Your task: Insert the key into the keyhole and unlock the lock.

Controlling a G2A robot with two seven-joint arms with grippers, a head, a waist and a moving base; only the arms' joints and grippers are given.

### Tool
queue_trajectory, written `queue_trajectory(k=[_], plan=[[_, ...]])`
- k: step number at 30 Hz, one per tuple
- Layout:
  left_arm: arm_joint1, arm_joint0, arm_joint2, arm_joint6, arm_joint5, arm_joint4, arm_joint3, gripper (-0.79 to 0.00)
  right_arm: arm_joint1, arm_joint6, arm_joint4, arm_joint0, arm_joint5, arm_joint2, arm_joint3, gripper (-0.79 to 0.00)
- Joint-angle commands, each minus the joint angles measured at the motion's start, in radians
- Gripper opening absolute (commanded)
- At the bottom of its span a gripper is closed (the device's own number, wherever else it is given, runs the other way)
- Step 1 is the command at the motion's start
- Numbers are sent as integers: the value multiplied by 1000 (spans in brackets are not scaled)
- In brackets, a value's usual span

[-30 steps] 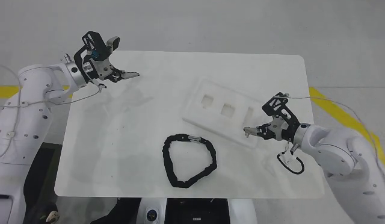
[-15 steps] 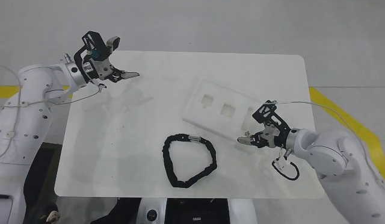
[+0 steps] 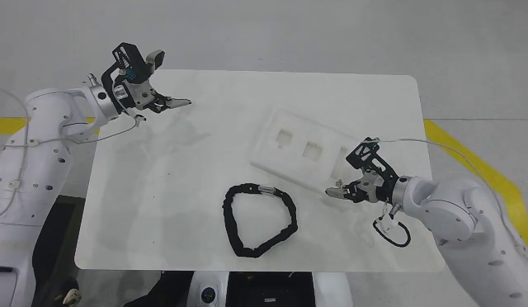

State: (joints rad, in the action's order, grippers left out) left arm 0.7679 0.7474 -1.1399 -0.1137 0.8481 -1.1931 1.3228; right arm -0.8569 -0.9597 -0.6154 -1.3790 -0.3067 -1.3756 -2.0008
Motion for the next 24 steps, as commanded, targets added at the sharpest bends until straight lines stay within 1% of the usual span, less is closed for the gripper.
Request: queue_trajectory(k=[1,5,13,16,24], plan=[[0,0,0,0,0,0,0,0,0,1,1,-8,6,5,7,0],[0,0,0,0,0,0,0,0,0,-30,40,-11,40,-3,-2,0],[0,0,0,0,0,0,0,0,2,-121,23,-43,206,-10,-97,0],[0,0,0,0,0,0,0,0,-1,-140,35,-26,232,13,-85,0],[0,0,0,0,0,0,0,0,-15,-154,61,63,252,90,-16,0]])
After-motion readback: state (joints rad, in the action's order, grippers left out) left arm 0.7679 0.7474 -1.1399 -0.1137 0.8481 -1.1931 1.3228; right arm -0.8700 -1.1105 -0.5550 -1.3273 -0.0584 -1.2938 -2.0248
